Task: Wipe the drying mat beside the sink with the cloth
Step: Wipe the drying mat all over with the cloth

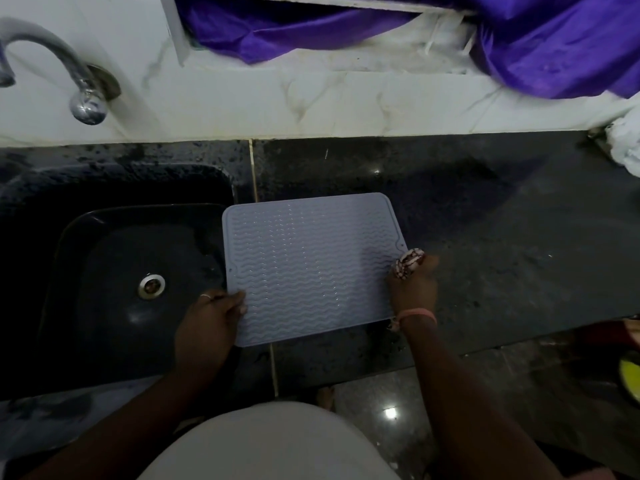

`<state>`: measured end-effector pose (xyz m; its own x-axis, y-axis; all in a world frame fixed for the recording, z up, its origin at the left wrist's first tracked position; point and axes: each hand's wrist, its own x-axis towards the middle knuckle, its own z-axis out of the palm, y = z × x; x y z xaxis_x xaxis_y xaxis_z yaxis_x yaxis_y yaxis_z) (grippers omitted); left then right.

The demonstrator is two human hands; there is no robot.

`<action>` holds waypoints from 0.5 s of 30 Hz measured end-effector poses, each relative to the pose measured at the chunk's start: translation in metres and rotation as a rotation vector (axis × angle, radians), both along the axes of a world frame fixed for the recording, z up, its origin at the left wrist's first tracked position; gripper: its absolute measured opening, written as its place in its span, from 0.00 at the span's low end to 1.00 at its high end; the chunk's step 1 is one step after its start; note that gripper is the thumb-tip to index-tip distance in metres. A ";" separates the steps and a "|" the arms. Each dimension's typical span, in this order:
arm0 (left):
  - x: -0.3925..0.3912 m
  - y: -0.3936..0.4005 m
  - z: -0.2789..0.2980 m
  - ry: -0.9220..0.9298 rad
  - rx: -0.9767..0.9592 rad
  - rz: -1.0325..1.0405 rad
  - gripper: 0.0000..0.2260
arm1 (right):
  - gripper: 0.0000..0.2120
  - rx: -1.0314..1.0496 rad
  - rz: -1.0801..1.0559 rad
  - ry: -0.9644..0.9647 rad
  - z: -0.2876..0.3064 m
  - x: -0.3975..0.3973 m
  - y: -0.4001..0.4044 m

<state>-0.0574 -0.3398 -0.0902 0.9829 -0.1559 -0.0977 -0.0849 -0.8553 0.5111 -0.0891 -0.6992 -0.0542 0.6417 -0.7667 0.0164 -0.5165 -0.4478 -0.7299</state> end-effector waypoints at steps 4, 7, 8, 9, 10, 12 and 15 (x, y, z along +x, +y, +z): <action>0.000 -0.001 0.003 0.004 -0.018 0.018 0.13 | 0.23 -0.064 0.060 0.123 0.001 0.009 -0.008; 0.000 0.000 0.005 0.015 -0.033 0.032 0.13 | 0.23 -0.067 0.081 0.185 0.007 0.018 -0.008; 0.001 0.001 0.005 0.029 -0.054 0.040 0.13 | 0.23 -0.067 0.091 0.191 0.008 0.020 -0.007; 0.002 0.001 0.006 0.047 -0.079 0.052 0.13 | 0.23 -0.069 0.101 0.194 0.009 0.022 -0.005; 0.002 0.001 0.007 0.067 -0.102 0.061 0.13 | 0.23 -0.066 0.110 0.198 0.010 0.022 -0.002; 0.003 0.001 0.008 0.091 -0.136 0.069 0.13 | 0.25 -0.047 0.129 0.215 0.010 0.024 0.005; 0.002 0.002 0.009 0.101 -0.172 0.063 0.13 | 0.33 -0.068 0.203 0.266 0.007 0.025 0.022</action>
<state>-0.0552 -0.3382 -0.0810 0.9778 -0.1174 -0.1734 0.0249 -0.7570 0.6529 -0.0639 -0.6772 -0.0467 0.7700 -0.6256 -0.1255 -0.5800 -0.6044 -0.5462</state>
